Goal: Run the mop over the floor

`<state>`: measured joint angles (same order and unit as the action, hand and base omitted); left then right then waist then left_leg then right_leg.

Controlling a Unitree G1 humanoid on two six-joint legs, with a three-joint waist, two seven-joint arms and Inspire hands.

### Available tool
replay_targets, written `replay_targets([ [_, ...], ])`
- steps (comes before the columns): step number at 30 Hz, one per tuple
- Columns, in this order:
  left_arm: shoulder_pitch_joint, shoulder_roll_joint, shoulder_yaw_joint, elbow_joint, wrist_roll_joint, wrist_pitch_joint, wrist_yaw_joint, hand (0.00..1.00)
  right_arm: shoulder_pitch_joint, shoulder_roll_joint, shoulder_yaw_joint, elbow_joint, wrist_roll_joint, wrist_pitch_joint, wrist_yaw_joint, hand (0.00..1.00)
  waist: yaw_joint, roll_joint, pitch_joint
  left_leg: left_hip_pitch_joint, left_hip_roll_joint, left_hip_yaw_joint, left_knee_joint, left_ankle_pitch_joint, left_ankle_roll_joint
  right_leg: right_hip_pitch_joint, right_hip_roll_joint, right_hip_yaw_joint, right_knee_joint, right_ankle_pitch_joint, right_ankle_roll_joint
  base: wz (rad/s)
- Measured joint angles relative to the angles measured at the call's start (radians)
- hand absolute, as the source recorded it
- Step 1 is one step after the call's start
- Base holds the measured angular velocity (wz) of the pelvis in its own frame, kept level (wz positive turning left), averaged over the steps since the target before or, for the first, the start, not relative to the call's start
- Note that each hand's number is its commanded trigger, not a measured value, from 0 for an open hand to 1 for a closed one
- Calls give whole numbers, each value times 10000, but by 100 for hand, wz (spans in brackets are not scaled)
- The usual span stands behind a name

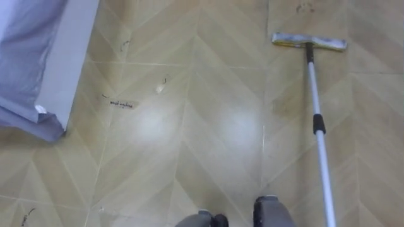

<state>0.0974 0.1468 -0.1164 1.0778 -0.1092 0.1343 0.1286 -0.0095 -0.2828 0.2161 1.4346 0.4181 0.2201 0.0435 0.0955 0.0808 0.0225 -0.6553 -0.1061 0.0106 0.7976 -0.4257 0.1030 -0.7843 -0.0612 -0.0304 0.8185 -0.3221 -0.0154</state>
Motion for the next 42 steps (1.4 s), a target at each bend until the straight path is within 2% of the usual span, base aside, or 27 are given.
replay_targets([
  [2,4,217,-44,-6,-365,86,41,0,-810,-295,-68,55,-260,398,6,100,201,-114,-13,-392,179,-55,963,-46,-210,-96,24,-292,344,-229,-234,-13],
  [3,39,382,-98,-42,-717,133,221,0,-1516,-597,-13,54,-391,436,8,100,296,-369,50,-877,339,93,1992,117,-507,-246,82,-263,736,-517,-373,-9],
  [4,86,591,-291,-162,-1168,192,367,0,-2294,-878,73,66,-456,422,-12,100,421,-548,94,-1412,537,149,3163,449,-1037,-350,200,-226,1111,-741,-431,-14],
  [5,156,707,-354,-233,-1367,210,380,0,-2723,-1033,111,64,-485,418,-14,100,526,-556,93,-1722,661,145,3772,732,-1234,-368,308,-207,1310,-853,-466,-31],
  [6,286,1048,-475,-356,-1540,215,359,0,-3878,-1359,379,54,-689,192,38,100,765,-960,178,-2420,805,266,5103,1756,-1301,-396,467,43,1865,-1257,-463,-20],
  [9,327,1220,-542,-453,-1551,250,301,0,-4504,-1777,703,-233,-536,-74,123,100,966,-1067,179,-2949,959,200,4202,1481,-1160,-162,532,16,1839,-1399,-513,24],
  [11,544,1191,-537,-640,-1231,250,42,0,-4403,-1837,692,-376,-33,-115,177,100,1220,-1008,142,-2738,935,10,1093,1537,-1130,353,519,24,1276,-1453,-317,10],
  [12,624,1172,-528,-633,-1223,261,-46,0,-4281,-1765,666,-390,90,-132,209,100,1222,-961,122,-2694,989,-15,559,1808,-811,482,494,9,1124,-1485,-240,10],
  [13,649,1156,-515,-623,-1209,331,-186,0,-3821,-1637,662,-382,395,-240,262,100,1217,-926,83,-2516,923,127,341,1808,-548,715,359,39,873,-1522,55,32],
  [15,548,1005,-509,-622,-1091,394,-322,0,-2601,-1588,667,-317,958,-382,275,100,1153,-671,31,-2214,919,616,249,1588,-175,1109,133,137,682,-1630,259,58],
  [17,374,621,-376,-781,-436,334,-323,0,-875,-1430,706,113,1225,-550,192,100,922,-316,-152,-1748,701,1260,186,1162,384,1081,-150,656,1630,-1369,575,46],
  [18,351,495,-187,-768,-382,187,-320,0,-183,-1246,759,89,1216,-540,90,100,923,-224,-216,-1500,695,1521,144,939,491,1000,-233,828,1970,-1068,787,-12],
  [20,291,494,-47,-756,-378,40,-299,0,317,-921,795,43,1129,-573,9,100,649,-186,-244,-1251,549,1501,104,682,541,876,-386,818,2358,-676,844,-44],
  [23,0,385,-64,-752,-537,-249,-236,0,726,-310,817,72,1025,-865,-64,100,-102,-18,-246,-1061,90,1108,72,443,640,745,-595,953,2905,-277,843,-8],
  [25,-63,182,-93,-756,-574,-455,-223,0,729,-79,779,7,926,-869,-276,100,-256,160,-158,-809,-236,441,-57,307,661,103,-466,1067,3588,95,773,-28],
  [26,-57,126,-156,-756,-573,-458,-220,0,725,-67,775,-38,919,-871,-357,100,-268,232,-115,-710,-285,258,-100,305,657,-18,-405,1034,3526,-63,749,-35],
  [27,-47,66,-252,-765,-573,-451,-220,0,726,-74,775,-100,917,-870,-435,100,-270,346,-54,-566,-327,96,-186,305,656,-58,-365,885,3289,-234,734,-22],
  [28,32,-26,-279,-780,-565,-453,-219,0,733,-45,766,-177,875,-856,-538,100,-324,449,-48,-304,-334,-18,-439,307,655,-127,-351,505,2513,-407,749,-26],
  [30,270,14,-285,-745,-560,-422,-180,0,649,-7,735,-389,720,-626,-549,100,-285,439,-55,-1,-364,-228,-622,289,614,-161,-198,318,955,-432,694,-31],
  [32,562,135,-201,-714,-556,-177,-23,0,77,-16,538,-376,410,-240,-568,100,-1,167,-4,304,-461,-465,-613,154,420,-168,-195,-153,-423,30,222,-40],
  [34,691,260,-201,-605,-567,13,-17,0,-648,-234,243,-382,-1,157,-578,100,98,18,47,246,-463,-702,-40,-1,143,-22,-264,-496,-277,274,-47,-15],
  [36,893,517,-199,-580,-790,76,-8,0,-1748,-646,48,-380,-394,464,-523,100,234,-188,35,-130,-329,-664,1035,-70,-161,20,-351,-841,146,-139,-271,-3],
  [37,982,794,-272,-626,-1170,75,-8,0,-2575,-953,104,-383,-447,383,-471,100,260,-368,64,-517,-179,-492,1978,58,-441,-29,-339,-949,510,-435,-418,13],
  [38,1045,1110,-279,-761,-1394,109,-6,0,-3309,-1268,321,-434,-427,270,-380,100,420,-593,73,-1046,157,-105,2995,427,-1038,-112,-216,-927,799,-716,-442,16],
  [39,1087,1255,-288,-865,-1435,117,-3,0,-3524,-1431,406,-482,-399,160,-357,100,471,-621,36,-1297,314,-40,3459,671,-1275,-118,-120,-931,883,-795,-455,20],
  [41,1352,1748,-475,-1342,-1433,208,-32,0,-4172,-1849,674,-873,-243,-102,-90,100,887,-1165,84,-2082,616,139,4662,1708,-1262,39,186,-757,992,-1089,-654,30],
  [42,1364,1771,-454,-1208,-1427,219,-55,0,-4384,-1930,639,-870,-110,-75,16,100,1045,-1343,127,-2212,708,132,4344,1491,-1078,275,312,-602,905,-1184,-665,31],
])
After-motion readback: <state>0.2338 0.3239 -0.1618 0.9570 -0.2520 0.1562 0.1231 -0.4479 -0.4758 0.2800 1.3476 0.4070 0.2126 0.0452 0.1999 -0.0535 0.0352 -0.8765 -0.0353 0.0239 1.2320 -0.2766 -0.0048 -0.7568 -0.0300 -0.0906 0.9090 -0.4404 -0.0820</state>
